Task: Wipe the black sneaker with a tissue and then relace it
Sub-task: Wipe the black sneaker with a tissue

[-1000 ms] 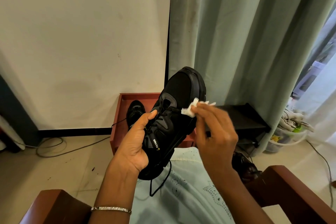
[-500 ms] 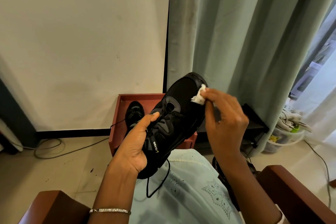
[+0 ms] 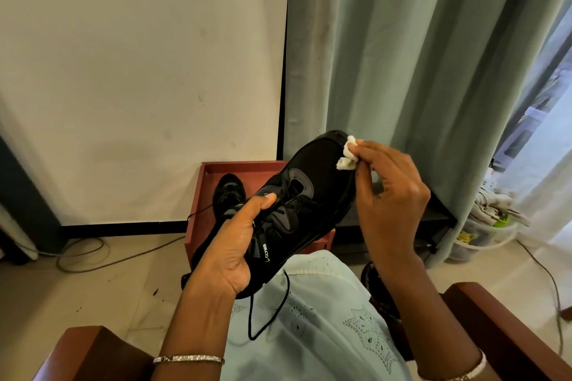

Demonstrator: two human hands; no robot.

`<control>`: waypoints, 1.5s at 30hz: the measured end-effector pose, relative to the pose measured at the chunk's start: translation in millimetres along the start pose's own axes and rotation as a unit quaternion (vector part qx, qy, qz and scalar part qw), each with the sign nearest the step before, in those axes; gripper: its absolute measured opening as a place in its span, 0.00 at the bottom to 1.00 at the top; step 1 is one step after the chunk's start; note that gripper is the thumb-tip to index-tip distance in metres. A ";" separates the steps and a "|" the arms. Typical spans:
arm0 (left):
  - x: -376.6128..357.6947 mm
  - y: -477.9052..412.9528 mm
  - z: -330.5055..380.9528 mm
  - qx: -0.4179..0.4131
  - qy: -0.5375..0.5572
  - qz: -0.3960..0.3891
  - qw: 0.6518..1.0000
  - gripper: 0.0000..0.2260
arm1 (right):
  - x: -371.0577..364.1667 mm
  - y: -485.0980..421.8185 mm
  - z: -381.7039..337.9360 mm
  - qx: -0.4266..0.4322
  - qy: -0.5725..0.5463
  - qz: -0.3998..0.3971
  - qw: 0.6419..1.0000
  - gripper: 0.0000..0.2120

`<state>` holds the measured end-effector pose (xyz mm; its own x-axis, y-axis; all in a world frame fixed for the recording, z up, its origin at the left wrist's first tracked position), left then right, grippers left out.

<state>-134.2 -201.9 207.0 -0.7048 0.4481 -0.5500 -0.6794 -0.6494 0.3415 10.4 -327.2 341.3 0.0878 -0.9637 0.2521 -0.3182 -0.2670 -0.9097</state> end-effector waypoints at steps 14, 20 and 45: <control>7.8 1.6 6.2 -0.015 -0.006 0.016 1.000 0.18 | 3.4 5.3 0.9 -0.015 -0.003 0.013 1.000 0.06; 10.3 -0.2 8.4 -0.031 -0.002 0.014 0.999 0.18 | -1.1 14.8 -1.1 -0.042 -0.001 -0.008 0.999 0.09; 13.8 -4.0 2.4 -0.052 -0.025 0.024 0.998 0.13 | -28.0 63.3 -18.9 0.037 0.032 -0.074 0.996 0.09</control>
<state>-141.8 -191.7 199.9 -0.7467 0.4437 -0.4955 -0.6217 -0.7302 0.2831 -30.1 -317.1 282.9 0.0674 -0.9120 0.4045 -0.2348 -0.4086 -0.8820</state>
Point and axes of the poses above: each hand's wrist, its own y-axis away from the middle knuckle, its own x-axis out of the back of the hand, z = x × y, the point moved 9 cm from there along -y, towards the middle knuckle, and after that the axes turned 4 degrees about -z, right-handed, at the moved point
